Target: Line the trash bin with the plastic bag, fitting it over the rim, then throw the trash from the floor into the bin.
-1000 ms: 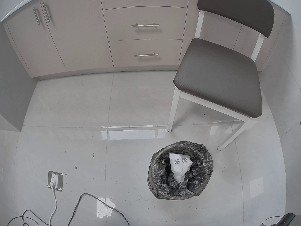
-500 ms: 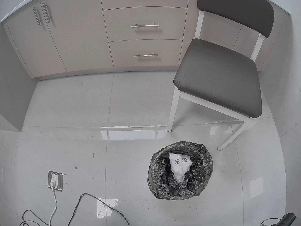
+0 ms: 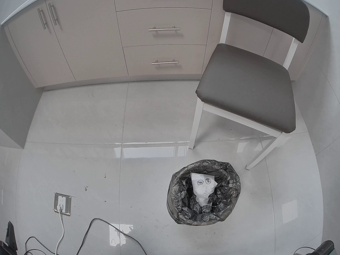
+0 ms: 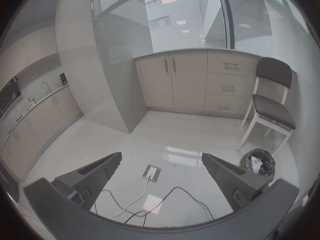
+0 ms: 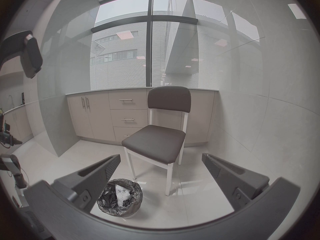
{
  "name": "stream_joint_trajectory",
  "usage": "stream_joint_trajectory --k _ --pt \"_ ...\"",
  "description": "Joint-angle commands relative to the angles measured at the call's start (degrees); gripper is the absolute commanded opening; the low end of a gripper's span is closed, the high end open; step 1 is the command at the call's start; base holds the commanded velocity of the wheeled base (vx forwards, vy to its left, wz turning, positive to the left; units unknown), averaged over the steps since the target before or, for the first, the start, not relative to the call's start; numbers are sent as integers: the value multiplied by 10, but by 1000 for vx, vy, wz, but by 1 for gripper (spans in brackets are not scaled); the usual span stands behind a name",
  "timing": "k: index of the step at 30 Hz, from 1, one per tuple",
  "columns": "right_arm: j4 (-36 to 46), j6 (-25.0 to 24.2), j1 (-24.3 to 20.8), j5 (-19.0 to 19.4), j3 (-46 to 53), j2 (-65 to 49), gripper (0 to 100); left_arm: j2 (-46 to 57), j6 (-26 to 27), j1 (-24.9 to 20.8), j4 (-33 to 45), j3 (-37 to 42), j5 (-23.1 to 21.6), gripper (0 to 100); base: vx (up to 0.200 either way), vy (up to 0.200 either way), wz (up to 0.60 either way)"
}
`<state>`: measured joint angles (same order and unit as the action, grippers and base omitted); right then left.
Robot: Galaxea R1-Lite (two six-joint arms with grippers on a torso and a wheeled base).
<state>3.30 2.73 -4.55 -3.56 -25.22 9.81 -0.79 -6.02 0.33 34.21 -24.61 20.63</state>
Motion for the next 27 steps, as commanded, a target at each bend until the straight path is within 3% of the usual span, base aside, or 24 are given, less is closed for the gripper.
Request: stream_joint_trajectory --k 1,4,5,7,10,13,18,27 --pt "10 10 37 22 25 -72 100 8 51 0 -161 135 -3 100 0 0 0" --pt "7 15 44 59 27 -98 100 8 110 0 -341 234 -29 100 0 0 0" --pt "7 18 44 59 27 -98 100 8 115 0 -349 236 -36 100 0 0 0" --pt "4 20 45 48 22 -98 100 8 122 0 -359 237 -109 100 0 0 0" --pt "5 20 44 42 29 -98 100 8 116 0 -356 237 -150 100 0 0 0" --pt "4 20 44 32 40 -98 100 8 78 0 -353 236 -209 100 0 0 0" --pt "3 18 44 32 42 -98 100 8 70 -1 -343 233 -174 100 0 0 0" --pt "-2 19 44 31 45 -98 100 8 33 -1 -340 237 -175 100 0 0 0"
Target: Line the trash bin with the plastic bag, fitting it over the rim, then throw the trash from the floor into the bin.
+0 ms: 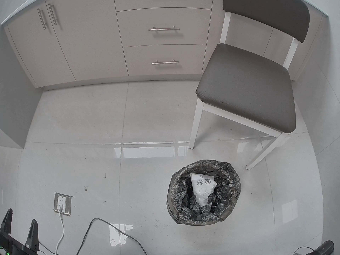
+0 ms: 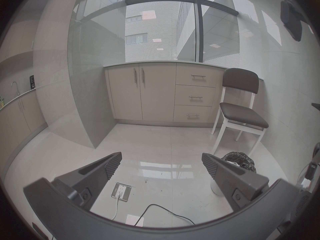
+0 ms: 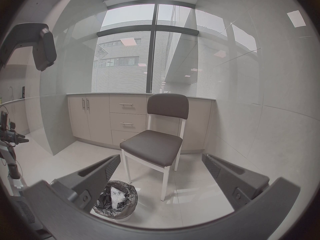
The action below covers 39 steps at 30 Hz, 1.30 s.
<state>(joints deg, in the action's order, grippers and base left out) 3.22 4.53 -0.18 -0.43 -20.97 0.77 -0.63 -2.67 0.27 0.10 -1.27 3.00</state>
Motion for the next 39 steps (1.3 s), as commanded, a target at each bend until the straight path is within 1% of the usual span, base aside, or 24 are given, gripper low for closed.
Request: stream_joint_trajectory --k 1,2,3,4,9,11,18,21,24,26,28,34,35,37,39 --pt "-2 1 0 1 7 -8 100 6 3 0 1 9 -5 100 0 0 0" --pt "-2 1 0 1 7 -8 100 6 3 0 1 9 -5 100 0 0 0" --pt "-3 1 0 1 19 -8 100 6 25 -1 1 11 -16 100 0 0 0" --pt "-6 2 0 1 28 -8 100 6 28 -1 1 12 -22 100 0 0 0" --pt "-51 6 1 -2 64 -8 100 6 24 -1 -3 13 -26 100 0 0 0" --pt "-62 7 0 -8 70 -8 100 6 24 -1 -3 13 -26 100 0 0 0" --pt "-59 8 0 -38 66 -8 100 6 22 -1 -3 13 -24 100 0 0 0" --pt "-57 14 0 -41 73 -8 100 6 22 -1 -3 13 -24 100 0 0 0" --pt "-54 14 0 -47 88 -8 100 6 22 -1 -3 13 -24 100 0 0 0" --pt "-56 14 0 -68 108 -8 100 6 22 -1 -3 13 -24 100 0 0 0" --pt "-57 13 0 -72 124 -8 100 6 22 -1 -3 13 -24 100 0 0 0" --pt "-59 8 0 -68 203 -8 100 6 22 -1 -3 13 -24 100 0 0 0" --pt "-60 8 0 -68 206 -8 100 6 22 -1 -3 13 -24 100 0 0 0" --pt "-60 -8 -1 -64 208 -8 100 6 22 -1 -3 13 -24 100 0 0 0" --pt "-59 -16 -1 -55 208 -8 100 6 22 -1 -3 13 -24 100 0 0 0"
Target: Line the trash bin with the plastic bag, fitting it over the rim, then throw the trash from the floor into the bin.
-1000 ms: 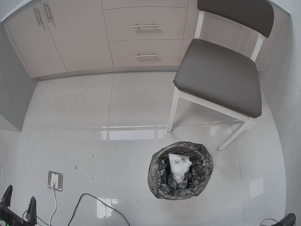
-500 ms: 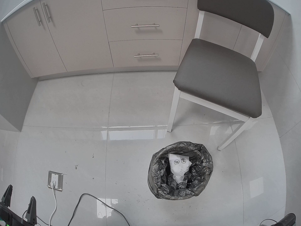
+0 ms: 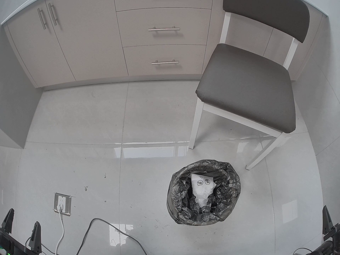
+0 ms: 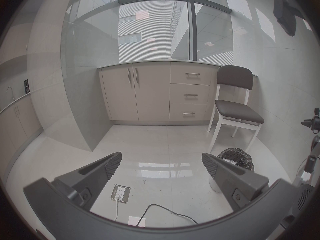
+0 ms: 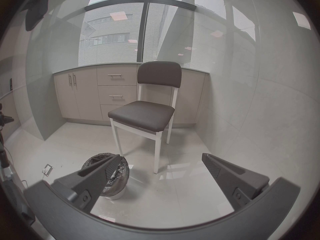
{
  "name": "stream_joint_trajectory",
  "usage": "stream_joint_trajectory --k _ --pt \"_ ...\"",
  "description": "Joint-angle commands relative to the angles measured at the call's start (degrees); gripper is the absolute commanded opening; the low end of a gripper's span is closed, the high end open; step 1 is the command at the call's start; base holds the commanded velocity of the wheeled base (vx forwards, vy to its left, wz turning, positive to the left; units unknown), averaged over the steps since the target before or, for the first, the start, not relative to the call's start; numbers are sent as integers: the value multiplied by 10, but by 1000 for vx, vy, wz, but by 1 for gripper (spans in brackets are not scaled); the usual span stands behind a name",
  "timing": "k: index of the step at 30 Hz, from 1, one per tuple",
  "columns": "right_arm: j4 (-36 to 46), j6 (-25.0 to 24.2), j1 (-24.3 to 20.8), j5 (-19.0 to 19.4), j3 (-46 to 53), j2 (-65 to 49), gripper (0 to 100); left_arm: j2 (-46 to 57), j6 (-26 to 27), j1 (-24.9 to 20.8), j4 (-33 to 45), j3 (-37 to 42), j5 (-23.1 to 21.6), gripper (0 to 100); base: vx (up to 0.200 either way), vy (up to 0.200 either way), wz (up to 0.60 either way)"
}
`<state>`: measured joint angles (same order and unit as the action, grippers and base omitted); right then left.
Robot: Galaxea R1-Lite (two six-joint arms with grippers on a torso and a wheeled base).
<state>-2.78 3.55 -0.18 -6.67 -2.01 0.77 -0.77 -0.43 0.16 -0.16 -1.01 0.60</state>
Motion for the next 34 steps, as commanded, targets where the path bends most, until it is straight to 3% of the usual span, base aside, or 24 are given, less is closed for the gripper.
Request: stream_joint_trajectory --k 1,4,6,34 --pt "1 -10 0 24 18 -8 100 8 0 0 0 10 0 100 0 0 0" --pt "18 -43 0 57 19 -8 100 8 0 0 0 10 0 100 0 0 0" --pt "30 -31 0 62 19 -8 100 8 0 0 0 10 0 100 0 0 0" --pt "31 -33 -1 65 19 -8 100 8 0 0 0 10 0 100 0 0 0"
